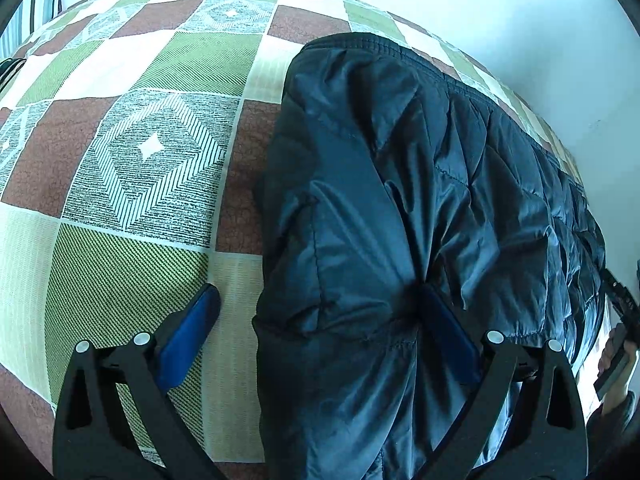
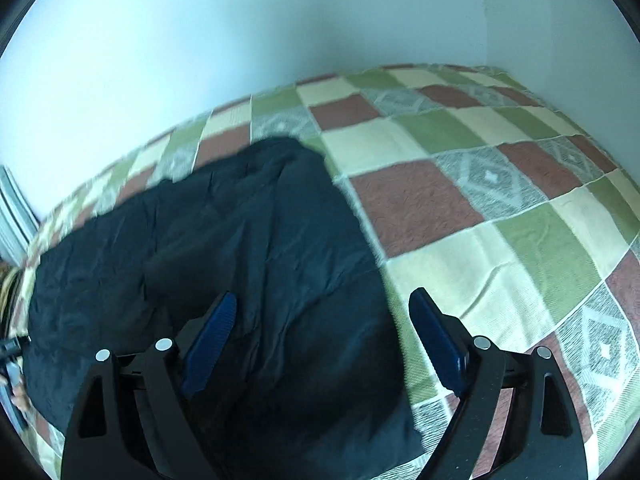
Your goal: Fold large clothes
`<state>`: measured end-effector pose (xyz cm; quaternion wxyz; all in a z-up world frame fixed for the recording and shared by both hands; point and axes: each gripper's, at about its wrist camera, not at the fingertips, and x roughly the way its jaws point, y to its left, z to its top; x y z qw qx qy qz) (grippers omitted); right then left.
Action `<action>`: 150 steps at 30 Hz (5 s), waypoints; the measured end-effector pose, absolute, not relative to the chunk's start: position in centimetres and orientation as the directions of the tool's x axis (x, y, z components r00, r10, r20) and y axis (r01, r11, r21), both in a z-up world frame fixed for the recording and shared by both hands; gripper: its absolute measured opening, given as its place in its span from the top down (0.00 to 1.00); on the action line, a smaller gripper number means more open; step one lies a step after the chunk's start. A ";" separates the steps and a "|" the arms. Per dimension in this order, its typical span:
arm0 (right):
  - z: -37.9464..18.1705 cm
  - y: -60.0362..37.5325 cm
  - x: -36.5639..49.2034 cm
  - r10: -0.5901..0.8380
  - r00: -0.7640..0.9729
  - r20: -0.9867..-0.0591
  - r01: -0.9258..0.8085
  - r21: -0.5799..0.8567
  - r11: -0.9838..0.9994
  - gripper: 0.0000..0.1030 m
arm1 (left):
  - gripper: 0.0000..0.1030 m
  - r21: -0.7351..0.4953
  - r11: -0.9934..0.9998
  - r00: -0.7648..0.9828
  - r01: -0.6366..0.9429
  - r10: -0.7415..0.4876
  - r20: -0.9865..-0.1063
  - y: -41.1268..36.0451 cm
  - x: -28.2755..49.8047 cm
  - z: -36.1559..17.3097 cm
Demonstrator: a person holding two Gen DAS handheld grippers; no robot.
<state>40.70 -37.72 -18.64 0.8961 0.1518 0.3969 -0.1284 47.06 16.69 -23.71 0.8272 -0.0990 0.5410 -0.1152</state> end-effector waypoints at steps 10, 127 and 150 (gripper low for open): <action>-22.6 -39.8 46.0 -0.010 0.527 -0.850 0.323 0.189 0.927 0.12 | 0.04 -0.271 0.959 0.373 0.082 -0.281 -0.884 15.3 48.5 -23.8; -21.6 -8.4 27.1 0.290 0.513 -0.808 -0.194 0.219 0.956 0.72 | 0.86 -0.054 0.986 0.623 0.159 -0.142 -0.769 10.6 25.3 -7.7; -16.8 -17.0 22.7 0.270 0.616 -0.740 -0.124 0.247 0.961 0.69 | 0.86 0.119 0.927 0.645 0.356 -0.152 -0.749 -6.7 24.3 -5.5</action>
